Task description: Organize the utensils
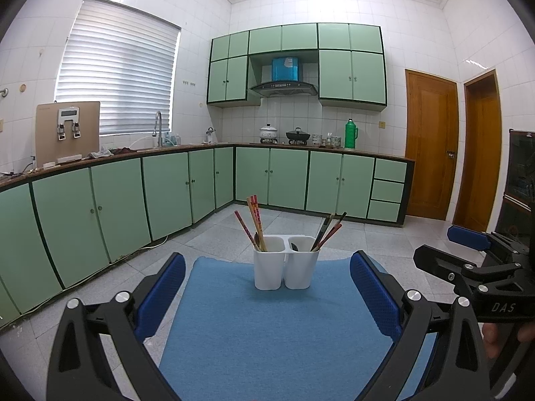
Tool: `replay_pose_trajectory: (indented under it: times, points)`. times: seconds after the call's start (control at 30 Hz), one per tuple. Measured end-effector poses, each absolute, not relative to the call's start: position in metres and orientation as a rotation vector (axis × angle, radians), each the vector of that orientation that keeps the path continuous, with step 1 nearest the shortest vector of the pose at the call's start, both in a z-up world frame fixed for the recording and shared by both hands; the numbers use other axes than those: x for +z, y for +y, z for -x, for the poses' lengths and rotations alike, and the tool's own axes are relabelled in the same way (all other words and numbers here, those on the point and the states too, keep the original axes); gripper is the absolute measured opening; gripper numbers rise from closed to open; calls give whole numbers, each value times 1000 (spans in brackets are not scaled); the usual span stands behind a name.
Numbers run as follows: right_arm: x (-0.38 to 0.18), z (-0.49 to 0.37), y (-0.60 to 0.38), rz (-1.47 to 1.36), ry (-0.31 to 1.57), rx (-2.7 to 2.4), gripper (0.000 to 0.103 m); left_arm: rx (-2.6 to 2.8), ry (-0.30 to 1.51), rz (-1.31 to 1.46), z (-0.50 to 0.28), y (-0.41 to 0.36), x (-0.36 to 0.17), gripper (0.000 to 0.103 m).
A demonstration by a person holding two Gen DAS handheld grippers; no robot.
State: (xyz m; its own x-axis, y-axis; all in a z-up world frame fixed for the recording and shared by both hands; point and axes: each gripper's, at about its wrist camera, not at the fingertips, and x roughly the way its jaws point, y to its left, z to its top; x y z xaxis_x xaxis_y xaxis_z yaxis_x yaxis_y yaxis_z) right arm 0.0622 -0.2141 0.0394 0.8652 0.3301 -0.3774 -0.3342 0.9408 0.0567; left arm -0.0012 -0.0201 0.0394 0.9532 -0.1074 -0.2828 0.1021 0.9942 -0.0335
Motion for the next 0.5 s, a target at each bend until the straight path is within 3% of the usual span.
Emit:
replay_pose_trajectory:
  times: [0.5]
  points:
    - [40,-63,-213,11,394,348,98,-107,288,17,1,-19,39,97]
